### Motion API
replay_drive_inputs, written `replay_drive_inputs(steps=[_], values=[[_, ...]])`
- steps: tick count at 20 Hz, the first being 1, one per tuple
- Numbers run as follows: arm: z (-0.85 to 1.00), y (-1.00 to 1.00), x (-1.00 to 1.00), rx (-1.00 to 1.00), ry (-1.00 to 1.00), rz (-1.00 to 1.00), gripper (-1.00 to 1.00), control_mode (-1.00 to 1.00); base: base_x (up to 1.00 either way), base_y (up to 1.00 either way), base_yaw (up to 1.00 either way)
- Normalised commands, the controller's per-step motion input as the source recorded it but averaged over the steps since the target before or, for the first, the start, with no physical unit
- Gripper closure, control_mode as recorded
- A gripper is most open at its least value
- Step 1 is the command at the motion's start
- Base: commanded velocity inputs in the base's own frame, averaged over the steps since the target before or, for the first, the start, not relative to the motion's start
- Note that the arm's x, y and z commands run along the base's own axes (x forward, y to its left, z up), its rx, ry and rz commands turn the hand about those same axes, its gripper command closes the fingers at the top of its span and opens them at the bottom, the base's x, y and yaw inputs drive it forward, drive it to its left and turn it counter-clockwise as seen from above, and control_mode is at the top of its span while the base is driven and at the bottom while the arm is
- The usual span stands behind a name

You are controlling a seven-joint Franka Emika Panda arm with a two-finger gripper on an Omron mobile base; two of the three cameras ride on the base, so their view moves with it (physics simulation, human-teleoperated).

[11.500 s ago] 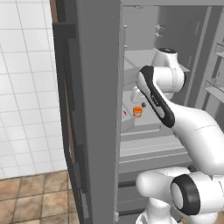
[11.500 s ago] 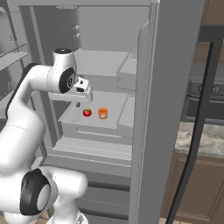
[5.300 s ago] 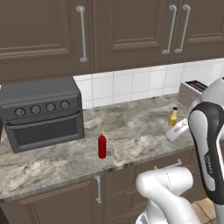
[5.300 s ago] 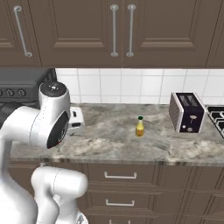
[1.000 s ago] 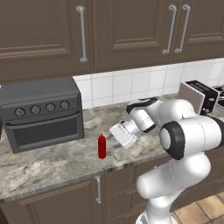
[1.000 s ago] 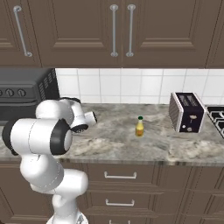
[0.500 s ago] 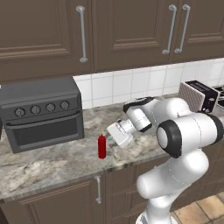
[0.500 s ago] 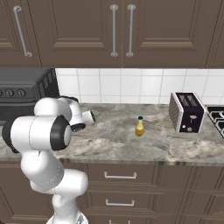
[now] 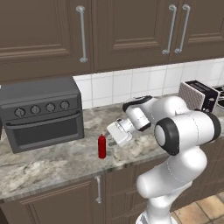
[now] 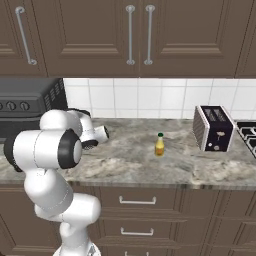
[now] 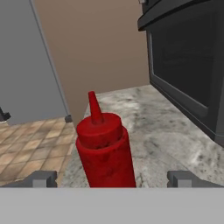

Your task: Place the mustard and ketchup from the counter to the top shelf of the fridge. If the existing items in the fridge are on the top shelf, move them to other shelves.

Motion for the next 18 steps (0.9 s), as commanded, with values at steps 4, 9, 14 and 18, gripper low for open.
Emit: replay_drive_inputs(steps=[4, 9, 14, 18], values=[[-0.03, 0.0, -0.01, 0.0, 0.0, 0.0, -1.0, -1.0, 0.0, 0.0, 0.0], [0.0, 0.0, -0.02, 0.0, 0.0, 0.0, -1.0, -1.0, 0.0, 0.0, 0.0], [0.0, 0.0, 0.0, 0.0, 0.0, 0.0, -1.0, -1.0, 0.0, 0.0, 0.0], [0.0, 0.0, -0.01, 0.0, 0.0, 0.0, -1.0, -1.0, 0.0, 0.0, 0.0]])
